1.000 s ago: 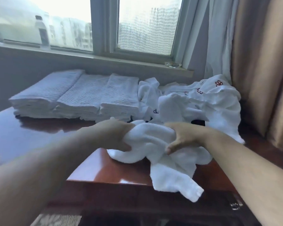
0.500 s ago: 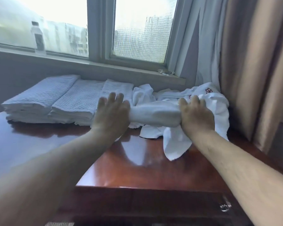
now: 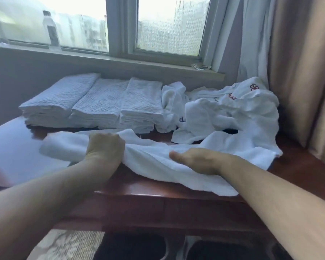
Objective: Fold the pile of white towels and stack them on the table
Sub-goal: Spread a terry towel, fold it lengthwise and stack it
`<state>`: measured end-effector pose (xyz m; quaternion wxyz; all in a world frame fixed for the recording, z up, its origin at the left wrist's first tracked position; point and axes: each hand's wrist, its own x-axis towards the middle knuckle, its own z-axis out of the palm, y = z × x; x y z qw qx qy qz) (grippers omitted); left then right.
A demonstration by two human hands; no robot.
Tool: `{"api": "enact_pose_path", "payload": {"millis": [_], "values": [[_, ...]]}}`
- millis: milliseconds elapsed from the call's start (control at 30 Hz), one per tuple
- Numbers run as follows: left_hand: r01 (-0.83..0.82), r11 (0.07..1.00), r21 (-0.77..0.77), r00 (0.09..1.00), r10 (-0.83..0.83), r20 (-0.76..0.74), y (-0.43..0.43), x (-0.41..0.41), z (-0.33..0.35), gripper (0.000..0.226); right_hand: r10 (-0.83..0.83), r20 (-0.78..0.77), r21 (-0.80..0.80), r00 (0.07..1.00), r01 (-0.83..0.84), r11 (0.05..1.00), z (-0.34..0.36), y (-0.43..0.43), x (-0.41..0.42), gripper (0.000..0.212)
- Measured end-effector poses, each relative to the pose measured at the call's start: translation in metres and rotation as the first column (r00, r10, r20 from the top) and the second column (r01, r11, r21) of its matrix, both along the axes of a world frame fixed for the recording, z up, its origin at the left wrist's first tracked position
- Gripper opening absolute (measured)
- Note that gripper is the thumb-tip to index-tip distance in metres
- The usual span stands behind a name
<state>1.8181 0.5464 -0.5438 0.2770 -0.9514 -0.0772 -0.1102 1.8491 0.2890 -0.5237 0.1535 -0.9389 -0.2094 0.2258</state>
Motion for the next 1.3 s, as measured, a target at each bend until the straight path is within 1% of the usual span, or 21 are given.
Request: {"api": "enact_pose_path", "payload": {"millis": [67,133,200,267,333,400,433,467,533,567,600,667,733,767,867,933,967,1067,1133,1200,1300], "values": [[0.160,0.987,-0.033,0.986,-0.158,0.055,0.013,-0.003,-0.001,0.014,-0.036,-0.011,0.058,0.999,0.037,0.998,-0.014,0.019,0.012,0.036],[0.386,0.922,0.014,0.922,-0.386,0.001,0.031,-0.002,-0.007,0.017,-0.040,0.094,0.094,0.995,0.031,0.995,-0.027,0.037,0.025,0.026],[0.489,0.867,-0.098,0.863,-0.497,-0.095,0.052,-0.007,-0.013,0.022,-0.089,0.186,0.079,0.979,0.075,0.994,-0.037,0.046,0.039,0.021],[0.450,0.829,-0.333,0.829,-0.526,-0.191,0.070,-0.015,-0.017,0.038,-0.023,0.256,-0.076,0.966,0.044,0.996,-0.043,0.049,0.049,0.058],[0.285,0.744,-0.604,0.826,-0.511,-0.240,0.081,-0.022,-0.012,0.053,-0.006,0.270,-0.113,0.963,0.038,0.993,-0.049,0.049,0.053,0.078],[0.077,0.526,-0.847,0.886,-0.425,-0.184,0.086,-0.019,-0.001,0.061,-0.013,0.267,-0.084,0.964,0.037,0.996,-0.058,0.052,0.056,0.090],[0.003,0.462,-0.887,0.917,-0.355,-0.182,0.087,-0.015,0.003,0.058,-0.007,0.276,-0.084,0.961,0.031,0.996,-0.062,0.054,0.056,0.095],[-0.051,0.482,-0.875,0.933,-0.290,-0.214,0.085,-0.011,0.007,0.048,-0.004,0.295,-0.076,0.955,0.028,0.997,-0.064,0.056,0.057,0.099],[-0.010,0.708,-0.706,0.937,-0.240,-0.254,0.082,-0.003,0.008,0.027,0.033,0.334,-0.069,0.942,-0.011,0.998,-0.072,0.056,0.058,0.103],[0.077,0.761,-0.644,0.925,-0.295,-0.239,0.081,0.000,0.003,0.032,0.076,0.343,-0.085,0.936,-0.050,0.995,-0.076,0.054,0.058,0.104],[0.156,0.755,-0.637,0.888,-0.390,-0.244,0.081,0.002,-0.002,0.052,0.122,0.343,-0.104,0.931,-0.092,0.990,-0.079,0.051,0.056,0.105],[0.109,0.695,-0.711,0.800,-0.485,-0.352,0.078,0.001,-0.008,0.106,0.195,0.342,-0.135,0.919,-0.157,0.978,-0.083,0.043,0.054,0.105],[0.004,0.746,-0.666,0.772,-0.426,-0.472,0.073,0.005,-0.014,0.128,0.257,0.351,-0.151,0.901,-0.216,0.965,-0.081,0.035,0.054,0.101],[-0.033,0.757,-0.653,0.796,-0.375,-0.475,0.070,0.008,-0.016,0.121,0.288,0.345,-0.167,0.893,-0.243,0.955,-0.079,0.032,0.053,0.099],[-0.068,0.683,-0.728,0.925,-0.230,-0.302,0.063,0.017,-0.012,0.056,0.241,0.369,-0.144,0.898,-0.201,0.969,-0.077,0.028,0.053,0.090],[-0.040,0.767,-0.640,0.950,-0.169,-0.262,0.061,0.016,-0.004,0.034,0.071,0.430,-0.058,0.900,-0.051,0.997,-0.072,0.037,0.055,0.076],[-0.054,0.813,-0.579,0.931,-0.169,-0.323,0.061,0.016,-0.001,0.036,0.011,0.462,-0.043,0.887,0.010,0.999,-0.069,0.044,0.057,0.071],[-0.184,0.914,-0.361,0.744,-0.110,-0.659,0.068,0.014,0.006,0.113,0.022,0.448,-0.124,0.894,0.038,0.992,-0.061,0.063,0.064,0.084],[-0.236,0.918,-0.320,0.685,-0.076,-0.724,0.074,0.012,0.009,0.135,0.079,0.375,-0.175,0.924,-0.014,0.985,-0.065,0.070,0.060,0.096],[-0.207,0.879,-0.430,0.783,-0.114,-0.611,0.081,0.015,-0.003,0.112,0.100,0.343,-0.168,0.934,-0.043,0.985,-0.077,0.074,0.057,0.089],[-0.012,0.773,-0.634,0.964,-0.161,-0.213,0.082,0.016,-0.030,0.050,0.084,0.372,-0.104,0.924,-0.048,0.993,-0.079,0.076,0.060,0.074]]}}
